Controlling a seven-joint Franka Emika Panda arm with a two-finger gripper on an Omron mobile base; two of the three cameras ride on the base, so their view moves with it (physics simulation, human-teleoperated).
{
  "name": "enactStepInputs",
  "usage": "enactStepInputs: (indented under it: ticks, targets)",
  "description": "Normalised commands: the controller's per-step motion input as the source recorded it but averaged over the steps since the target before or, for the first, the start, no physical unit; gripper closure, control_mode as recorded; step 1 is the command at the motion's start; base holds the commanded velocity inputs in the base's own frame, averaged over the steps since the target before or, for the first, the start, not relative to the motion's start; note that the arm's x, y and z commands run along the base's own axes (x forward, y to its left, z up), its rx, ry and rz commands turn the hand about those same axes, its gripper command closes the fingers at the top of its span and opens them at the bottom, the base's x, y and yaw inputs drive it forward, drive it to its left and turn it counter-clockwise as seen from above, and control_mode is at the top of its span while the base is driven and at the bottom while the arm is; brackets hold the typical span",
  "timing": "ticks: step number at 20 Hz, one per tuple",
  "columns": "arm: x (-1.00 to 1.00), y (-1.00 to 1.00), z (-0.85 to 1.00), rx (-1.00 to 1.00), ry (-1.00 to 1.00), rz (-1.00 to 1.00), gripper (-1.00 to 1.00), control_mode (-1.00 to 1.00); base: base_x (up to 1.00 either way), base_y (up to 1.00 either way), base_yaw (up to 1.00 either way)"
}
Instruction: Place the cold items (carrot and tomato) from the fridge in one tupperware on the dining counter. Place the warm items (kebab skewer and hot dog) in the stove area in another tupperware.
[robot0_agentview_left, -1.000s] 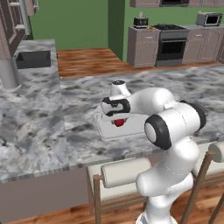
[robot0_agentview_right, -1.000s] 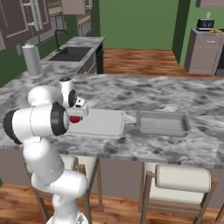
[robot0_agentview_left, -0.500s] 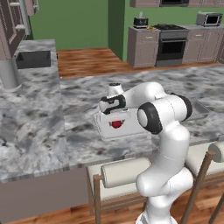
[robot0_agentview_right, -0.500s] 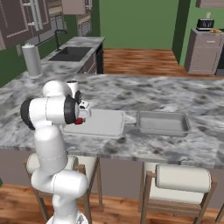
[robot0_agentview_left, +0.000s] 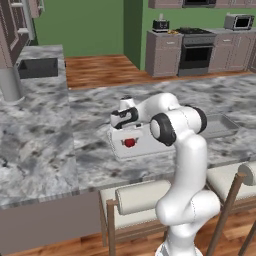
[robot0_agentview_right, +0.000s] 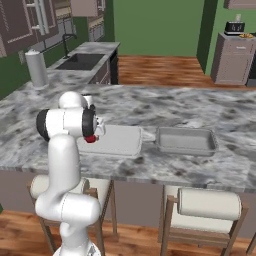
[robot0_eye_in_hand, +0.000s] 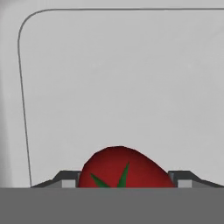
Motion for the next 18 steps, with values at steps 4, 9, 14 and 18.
enactStepInputs:
  ticks: [4, 9, 14, 18]
  targets:
    - [0.2, 0.07, -0.28, 0.0, 0.03, 0.0, -1.0, -1.0, 0.0, 0.0, 0.0]
    - [0.01, 0.0, -0.11, 0.0, 0.0, 0.0, -1.0, -1.0, 0.0, 0.0, 0.0]
    - [-0.05, 0.0, 0.0, 0.01, -0.08, 0.0, -1.0, -1.0, 0.0, 0.0, 0.0]
    - [-0.12, -0.08, 0.12, 0.06, -0.1, 0.0, -1.0, -1.0, 0.0, 0.0, 0.0]
